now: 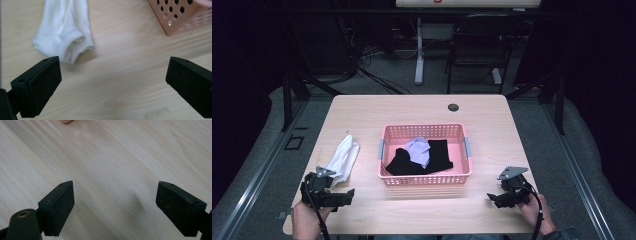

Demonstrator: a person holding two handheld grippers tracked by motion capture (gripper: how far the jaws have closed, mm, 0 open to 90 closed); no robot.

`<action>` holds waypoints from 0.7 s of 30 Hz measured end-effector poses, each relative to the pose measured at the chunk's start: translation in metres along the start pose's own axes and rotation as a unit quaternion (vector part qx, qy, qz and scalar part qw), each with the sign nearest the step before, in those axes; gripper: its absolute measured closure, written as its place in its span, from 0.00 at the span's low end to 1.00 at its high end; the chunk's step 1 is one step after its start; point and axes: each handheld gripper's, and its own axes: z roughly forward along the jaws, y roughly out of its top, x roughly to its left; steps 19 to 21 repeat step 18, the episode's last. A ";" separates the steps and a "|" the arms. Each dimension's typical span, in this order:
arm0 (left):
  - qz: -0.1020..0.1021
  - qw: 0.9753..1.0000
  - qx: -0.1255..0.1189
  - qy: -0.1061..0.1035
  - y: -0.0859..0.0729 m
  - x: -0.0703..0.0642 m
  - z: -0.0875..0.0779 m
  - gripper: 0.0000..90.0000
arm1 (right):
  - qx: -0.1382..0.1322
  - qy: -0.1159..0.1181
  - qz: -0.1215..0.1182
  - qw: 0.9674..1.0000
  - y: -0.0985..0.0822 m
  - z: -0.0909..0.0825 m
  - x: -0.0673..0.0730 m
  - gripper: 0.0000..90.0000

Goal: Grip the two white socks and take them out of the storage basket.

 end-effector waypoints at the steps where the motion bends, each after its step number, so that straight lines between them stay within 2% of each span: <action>1: -0.002 1.000 0.000 -0.004 -0.005 -0.002 0.004 0.00 | 0.000 0.000 0.000 1.000 0.000 0.000 0.000 0.16; 6: -0.015 1.000 -0.005 -0.005 -0.022 -0.009 0.021 0.00 | 0.002 0.000 0.001 1.000 0.000 0.000 0.000 0.16; 8: -0.006 1.000 -0.007 -0.017 -0.023 -0.011 0.024 0.00 | 0.004 -0.001 0.000 1.000 0.000 -0.001 -0.001 0.16; 9: -0.007 1.000 -0.012 -0.020 -0.023 -0.012 0.025 0.00 | 0.004 -0.001 0.000 1.000 -0.001 -0.001 -0.001 0.16; 13: 0.006 1.000 -0.017 -0.016 -0.020 -0.015 0.027 0.01 | 0.005 -0.001 -0.001 1.000 0.000 -0.001 -0.001 0.16; 21: 0.008 1.000 -0.015 -0.019 -0.021 -0.014 0.030 0.00 | 0.004 0.001 0.001 1.000 0.000 -0.001 -0.002 0.16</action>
